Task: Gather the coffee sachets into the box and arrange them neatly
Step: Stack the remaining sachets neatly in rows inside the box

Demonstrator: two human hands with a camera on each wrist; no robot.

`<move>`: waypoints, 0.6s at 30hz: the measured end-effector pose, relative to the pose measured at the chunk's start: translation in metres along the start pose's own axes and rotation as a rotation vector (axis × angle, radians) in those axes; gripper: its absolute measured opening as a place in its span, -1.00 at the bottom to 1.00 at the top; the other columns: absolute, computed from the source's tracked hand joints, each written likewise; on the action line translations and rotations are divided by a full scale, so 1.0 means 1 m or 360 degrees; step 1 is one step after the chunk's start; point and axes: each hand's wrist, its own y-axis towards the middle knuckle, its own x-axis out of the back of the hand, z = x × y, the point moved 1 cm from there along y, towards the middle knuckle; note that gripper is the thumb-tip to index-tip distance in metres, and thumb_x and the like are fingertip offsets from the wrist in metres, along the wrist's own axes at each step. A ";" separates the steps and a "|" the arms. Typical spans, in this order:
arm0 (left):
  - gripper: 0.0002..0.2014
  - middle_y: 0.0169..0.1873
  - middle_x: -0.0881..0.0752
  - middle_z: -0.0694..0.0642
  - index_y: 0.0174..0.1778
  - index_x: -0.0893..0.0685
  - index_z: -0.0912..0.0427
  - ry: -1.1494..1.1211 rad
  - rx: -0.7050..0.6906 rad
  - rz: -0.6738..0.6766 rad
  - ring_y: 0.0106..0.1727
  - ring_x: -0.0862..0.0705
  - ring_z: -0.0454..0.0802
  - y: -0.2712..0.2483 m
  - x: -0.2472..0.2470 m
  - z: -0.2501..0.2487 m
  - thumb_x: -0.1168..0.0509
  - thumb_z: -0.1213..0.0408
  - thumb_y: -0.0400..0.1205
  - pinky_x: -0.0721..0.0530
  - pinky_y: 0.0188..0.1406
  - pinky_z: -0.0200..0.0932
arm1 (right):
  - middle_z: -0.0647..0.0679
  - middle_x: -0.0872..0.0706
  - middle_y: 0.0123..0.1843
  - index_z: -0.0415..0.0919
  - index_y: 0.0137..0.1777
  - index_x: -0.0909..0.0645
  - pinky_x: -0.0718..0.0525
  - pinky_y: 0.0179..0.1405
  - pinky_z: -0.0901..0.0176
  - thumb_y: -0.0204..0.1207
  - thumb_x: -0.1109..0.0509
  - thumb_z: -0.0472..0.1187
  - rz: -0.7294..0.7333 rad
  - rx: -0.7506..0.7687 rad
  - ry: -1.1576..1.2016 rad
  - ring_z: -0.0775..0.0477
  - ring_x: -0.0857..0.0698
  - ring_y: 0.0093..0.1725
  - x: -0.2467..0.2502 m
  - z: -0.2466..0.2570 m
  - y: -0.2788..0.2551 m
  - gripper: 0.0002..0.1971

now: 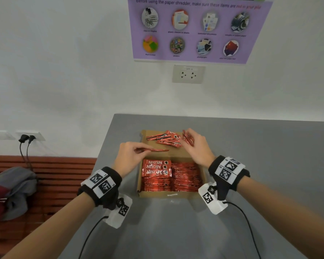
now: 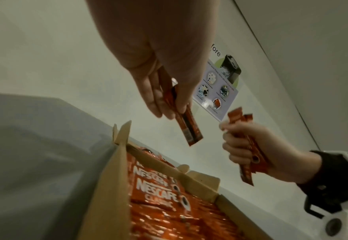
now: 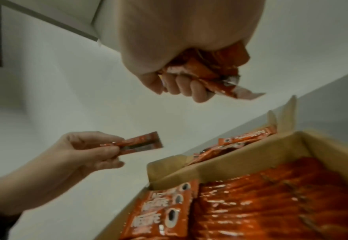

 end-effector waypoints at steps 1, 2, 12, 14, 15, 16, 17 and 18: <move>-0.83 -0.24 -0.73 -0.16 -0.09 -0.79 0.07 -0.0044 -0.0012 -0.0016 -0.16 -0.70 -0.43 0.000 -0.002 0.000 -0.43 0.42 0.50 -0.63 -0.11 -0.54 | 0.19 -0.56 -0.33 -0.13 -0.08 -0.55 -0.44 -0.34 0.54 0.60 -0.33 -0.20 0.0071 0.0063 0.0016 0.39 -0.55 -0.38 -0.002 0.006 0.000 -0.96; -0.82 -0.20 -0.74 -0.15 -0.12 -0.78 0.05 -0.0070 -0.0038 -0.0034 -0.12 -0.70 -0.42 0.000 -0.004 0.000 -0.44 0.44 0.48 -0.64 -0.07 -0.50 | 0.19 -0.58 -0.30 -0.15 0.00 -0.60 -0.45 -0.30 0.54 0.60 -0.32 -0.14 0.0165 0.0106 -0.0032 0.39 -0.55 -0.36 -0.006 0.011 0.000 -0.90; -0.74 -0.04 -0.69 -0.21 -0.16 -0.78 0.07 -0.0120 -0.0332 -0.0174 0.06 -0.63 -0.41 -0.001 -0.012 0.010 -0.44 0.55 0.43 -0.58 0.06 -0.51 | 0.11 -0.75 -0.24 -0.10 -0.03 -0.68 -0.61 -0.11 0.21 0.56 -0.37 -0.02 0.0625 0.0045 0.0027 0.15 -0.69 -0.23 -0.027 0.010 -0.005 -0.83; -0.76 0.01 -0.66 -0.17 -0.12 -0.77 0.02 -0.0150 -0.0307 -0.0031 0.10 -0.61 -0.38 -0.003 -0.011 0.011 -0.47 0.46 0.44 -0.57 0.07 -0.51 | 0.12 -0.75 -0.18 -0.12 -0.01 -0.68 -0.65 -0.03 0.14 0.54 -0.39 -0.02 0.0611 0.0048 -0.0022 0.09 -0.72 -0.13 -0.026 0.009 -0.006 -0.81; -0.79 0.07 -0.63 -0.17 -0.06 -0.76 0.00 -0.0127 -0.0306 0.0074 0.16 -0.58 -0.38 -0.005 -0.010 0.010 -0.48 0.33 0.44 -0.54 0.11 -0.53 | 0.10 -0.75 -0.16 -0.11 -0.02 -0.67 -0.65 -0.04 0.11 0.53 -0.40 -0.02 0.0600 0.0045 -0.0054 0.07 -0.71 -0.13 -0.025 0.006 -0.005 -0.82; -0.75 0.15 -0.59 -0.20 0.03 -0.73 -0.02 -0.0040 -0.0323 0.0141 0.23 -0.53 -0.38 -0.006 -0.010 0.010 -0.45 0.16 0.43 -0.49 0.18 -0.52 | 0.10 -0.73 -0.19 -0.05 -0.08 -0.65 -0.64 -0.07 0.11 0.53 -0.40 -0.02 0.0614 0.0046 -0.0075 0.06 -0.70 -0.16 -0.023 0.005 -0.004 -0.88; -0.66 0.20 -0.55 -0.22 0.12 -0.70 -0.03 0.0093 -0.0377 0.0181 0.29 -0.48 -0.35 -0.007 -0.010 0.011 -0.39 0.03 0.44 -0.43 0.28 -0.45 | 0.11 -0.70 -0.24 0.01 -0.15 -0.61 -0.61 -0.12 0.11 0.52 -0.41 -0.03 0.0651 0.0070 -0.0101 0.06 -0.67 -0.23 -0.022 0.005 -0.003 -0.92; -0.60 0.20 -0.54 -0.24 0.18 -0.68 -0.01 0.0243 -0.0445 0.0200 0.28 -0.47 -0.32 -0.007 -0.013 0.012 -0.32 -0.04 0.46 -0.38 0.33 -0.34 | 0.09 -0.68 -0.28 0.02 -0.19 -0.60 -0.59 -0.19 0.11 0.52 -0.41 -0.05 0.0711 0.0100 -0.0133 0.05 -0.64 -0.29 -0.023 0.006 -0.003 -0.90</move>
